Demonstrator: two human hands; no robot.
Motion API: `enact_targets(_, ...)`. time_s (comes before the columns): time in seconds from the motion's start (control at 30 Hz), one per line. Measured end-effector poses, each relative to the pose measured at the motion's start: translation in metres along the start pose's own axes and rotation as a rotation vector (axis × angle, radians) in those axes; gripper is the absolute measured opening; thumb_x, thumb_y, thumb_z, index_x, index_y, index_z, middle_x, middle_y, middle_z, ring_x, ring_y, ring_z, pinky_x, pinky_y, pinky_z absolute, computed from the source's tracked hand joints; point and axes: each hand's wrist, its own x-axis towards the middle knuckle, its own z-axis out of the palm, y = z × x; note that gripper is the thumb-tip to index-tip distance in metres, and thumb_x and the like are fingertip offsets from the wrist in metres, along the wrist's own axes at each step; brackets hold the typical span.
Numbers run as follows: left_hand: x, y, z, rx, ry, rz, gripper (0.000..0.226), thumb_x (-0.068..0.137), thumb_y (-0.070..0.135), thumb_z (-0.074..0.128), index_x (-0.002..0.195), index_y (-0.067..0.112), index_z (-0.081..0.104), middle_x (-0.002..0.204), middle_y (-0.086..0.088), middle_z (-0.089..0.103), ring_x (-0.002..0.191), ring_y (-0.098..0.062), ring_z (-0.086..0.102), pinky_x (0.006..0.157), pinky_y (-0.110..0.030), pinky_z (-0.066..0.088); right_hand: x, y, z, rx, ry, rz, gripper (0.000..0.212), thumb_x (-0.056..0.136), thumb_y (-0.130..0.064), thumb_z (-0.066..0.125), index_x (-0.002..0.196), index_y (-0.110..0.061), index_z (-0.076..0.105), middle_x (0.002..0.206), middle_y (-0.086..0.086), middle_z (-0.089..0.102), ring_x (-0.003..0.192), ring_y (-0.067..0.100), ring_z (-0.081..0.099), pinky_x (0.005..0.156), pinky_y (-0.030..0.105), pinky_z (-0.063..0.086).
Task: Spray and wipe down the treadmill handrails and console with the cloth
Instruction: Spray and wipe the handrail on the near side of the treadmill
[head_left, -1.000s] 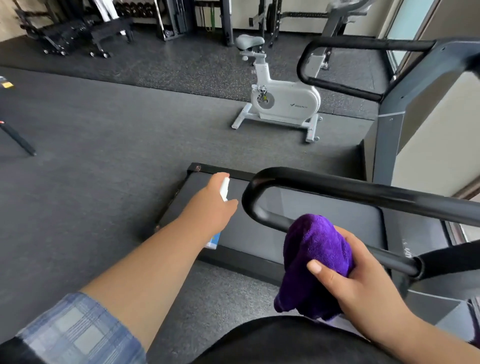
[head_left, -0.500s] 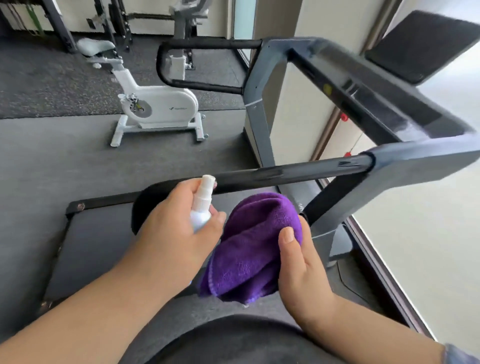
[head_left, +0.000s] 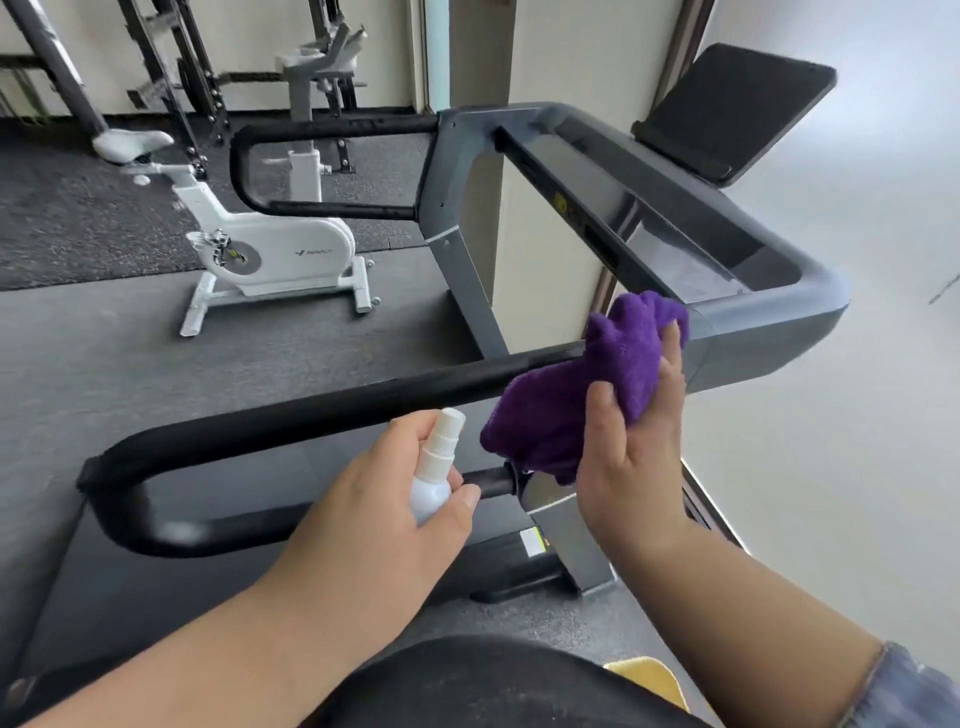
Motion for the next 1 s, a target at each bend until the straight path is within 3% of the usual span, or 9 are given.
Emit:
enact_targets(0.1, 0.004, 0.012, 0.015, -0.006, -0.003, -0.038, 0.034, 0.084, 0.049, 0.055, 0.110, 0.059, 0.036, 0.101, 0.023, 0.060, 0.079, -0.001, 0.059, 0.065, -0.020, 0.045, 0.041, 0.034, -0.012, -0.556, -0.257, -0.141, 0.044, 0.086, -0.055, 0.055, 0.126, -0.038, 0.044, 0.166, 0.007, 0.012, 0.153, 0.024, 0.008, 0.124, 0.052, 0.005)
enact_targets(0.2, 0.008, 0.021, 0.026, 0.004, 0.044, -0.065, 0.033, 0.084, 0.048, 0.055, 0.110, 0.058, 0.037, 0.103, 0.024, 0.059, 0.089, 0.001, 0.057, 0.068, -0.019, 0.043, 0.063, 0.051, -0.014, -1.048, -0.411, -0.240, 0.078, 0.079, -0.068, 0.063, 0.140, -0.030, 0.034, 0.165, 0.011, 0.011, 0.153, 0.030, -0.003, 0.118, 0.058, -0.011)
enact_targets(0.3, 0.009, 0.024, 0.036, 0.002, 0.107, -0.116, 0.033, 0.083, 0.048, 0.056, 0.110, 0.057, 0.039, 0.104, 0.023, 0.060, 0.091, 0.000, 0.056, 0.070, -0.019, 0.043, 0.073, 0.053, -0.010, -1.088, -0.420, -0.363, 0.077, 0.076, -0.064, 0.068, 0.133, -0.019, 0.044, 0.145, 0.008, 0.045, 0.144, 0.033, 0.028, 0.118, 0.057, 0.011)
enact_targets(0.4, 0.007, 0.024, 0.046, -0.012, 0.151, -0.162, 0.034, 0.084, 0.046, 0.057, 0.113, 0.055, 0.041, 0.104, 0.023, 0.060, 0.094, 0.001, 0.056, 0.073, -0.018, 0.042, 0.086, 0.055, -0.002, -1.105, -0.440, -0.535, 0.071, 0.075, -0.057, 0.072, 0.126, -0.013, 0.051, 0.118, 0.004, 0.060, 0.117, 0.031, 0.053, 0.110, 0.050, 0.033)
enact_targets(0.57, 0.007, 0.032, 0.065, -0.020, 0.204, -0.216, 0.032, 0.085, 0.044, 0.057, 0.112, 0.051, 0.042, 0.102, 0.024, 0.061, 0.091, 0.001, 0.056, 0.072, -0.019, 0.044, 0.101, 0.037, 0.021, -1.016, -0.716, -0.721, 0.061, 0.083, -0.059, 0.063, 0.125, -0.017, 0.049, 0.112, 0.002, 0.063, 0.099, 0.028, 0.062, 0.082, 0.041, 0.049)
enact_targets(0.7, 0.010, 0.044, 0.079, -0.008, 0.199, -0.225, 0.033, 0.086, 0.046, 0.056, 0.113, 0.054, 0.038, 0.101, 0.021, 0.061, 0.083, -0.001, 0.059, 0.065, -0.020, 0.045, 0.121, 0.021, 0.036, -0.919, -0.932, -0.746, 0.061, 0.079, -0.066, 0.061, 0.114, -0.017, 0.050, 0.102, 0.002, 0.063, 0.090, 0.029, 0.062, 0.067, 0.036, 0.043)
enact_targets(0.83, 0.010, 0.054, 0.081, 0.032, 0.215, -0.212, 0.034, 0.087, 0.046, 0.056, 0.114, 0.055, 0.037, 0.102, 0.021, 0.060, 0.086, -0.002, 0.058, 0.065, -0.019, 0.044, 0.140, 0.025, 0.012, -0.945, -1.030, -0.644, 0.073, 0.073, -0.063, 0.067, 0.131, -0.024, 0.044, 0.102, 0.000, 0.062, 0.090, 0.028, 0.062, 0.070, 0.036, 0.050)
enact_targets(0.9, 0.007, 0.057, 0.080, 0.036, 0.239, -0.217, 0.032, 0.087, 0.047, 0.055, 0.113, 0.054, 0.037, 0.103, 0.021, 0.059, 0.091, -0.002, 0.056, 0.068, -0.019, 0.044, 0.152, 0.030, -0.005, -0.998, -1.042, -0.612, 0.075, 0.071, -0.064, 0.067, 0.132, -0.027, 0.043, 0.104, -0.002, 0.062, 0.092, 0.027, 0.062, 0.080, 0.040, 0.053)
enact_targets(1.0, 0.004, 0.055, 0.079, 0.047, 0.274, -0.222, 0.032, 0.087, 0.047, 0.055, 0.114, 0.052, 0.038, 0.103, 0.021, 0.058, 0.095, -0.001, 0.054, 0.071, -0.017, 0.042, 0.153, 0.035, -0.012, -1.081, -0.987, -0.756, 0.069, 0.074, -0.065, 0.061, 0.128, -0.025, 0.045, 0.102, -0.003, 0.064, 0.095, 0.025, 0.063, 0.101, 0.042, 0.043)
